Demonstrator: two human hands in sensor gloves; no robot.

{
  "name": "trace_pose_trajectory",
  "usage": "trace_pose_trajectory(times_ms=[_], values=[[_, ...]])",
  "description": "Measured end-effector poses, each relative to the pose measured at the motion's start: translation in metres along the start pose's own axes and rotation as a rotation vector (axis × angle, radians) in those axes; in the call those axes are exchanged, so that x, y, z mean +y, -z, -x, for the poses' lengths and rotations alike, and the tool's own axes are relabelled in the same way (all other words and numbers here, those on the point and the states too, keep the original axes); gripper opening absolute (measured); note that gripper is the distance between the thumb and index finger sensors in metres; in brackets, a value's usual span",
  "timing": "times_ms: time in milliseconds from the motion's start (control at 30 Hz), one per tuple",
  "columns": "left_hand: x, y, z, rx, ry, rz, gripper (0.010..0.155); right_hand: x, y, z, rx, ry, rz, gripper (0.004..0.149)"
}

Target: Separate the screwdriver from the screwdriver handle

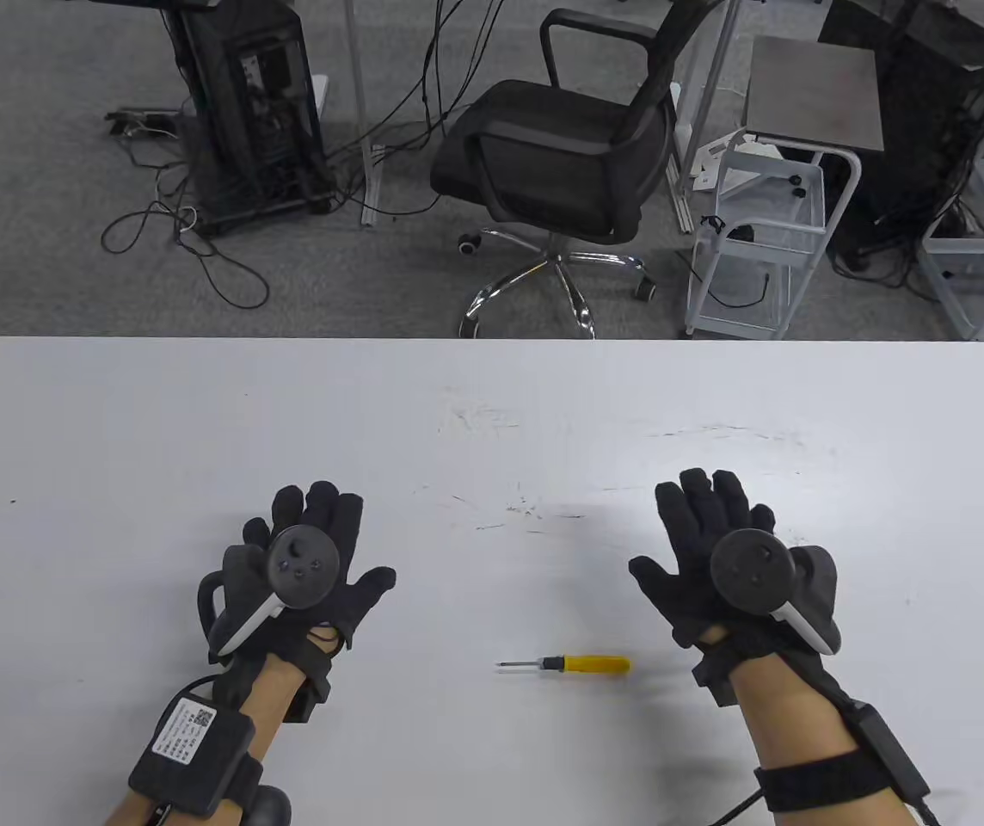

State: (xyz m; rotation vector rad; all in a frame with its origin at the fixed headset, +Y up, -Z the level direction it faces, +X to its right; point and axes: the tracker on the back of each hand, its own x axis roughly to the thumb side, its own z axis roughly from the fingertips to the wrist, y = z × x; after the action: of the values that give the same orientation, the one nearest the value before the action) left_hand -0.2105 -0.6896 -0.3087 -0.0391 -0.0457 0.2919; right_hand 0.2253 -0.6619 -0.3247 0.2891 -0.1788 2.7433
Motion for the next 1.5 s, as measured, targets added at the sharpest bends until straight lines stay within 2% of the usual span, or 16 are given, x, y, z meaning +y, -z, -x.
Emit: trace_pose_trajectory(times_ms=[600, 1033, 1333, 1500], values=[[-0.001, 0.001, -0.001, 0.003, 0.011, 0.020, 0.088, 0.002, 0.000, -0.002, -0.021, -0.005, -0.004, 0.082], [-0.003, 0.001, -0.002, 0.007, 0.022, 0.040, 0.088, 0.012, 0.000, -0.010, -0.063, -0.028, -0.050, 0.081], [-0.004, 0.001, -0.004, 0.006, 0.030, 0.057, 0.088, 0.024, 0.001, -0.020, -0.099, -0.037, -0.124, 0.076], [-0.004, 0.001, -0.004, 0.006, 0.030, 0.061, 0.088, 0.036, -0.001, -0.031, -0.119, -0.080, -0.241, 0.071]])
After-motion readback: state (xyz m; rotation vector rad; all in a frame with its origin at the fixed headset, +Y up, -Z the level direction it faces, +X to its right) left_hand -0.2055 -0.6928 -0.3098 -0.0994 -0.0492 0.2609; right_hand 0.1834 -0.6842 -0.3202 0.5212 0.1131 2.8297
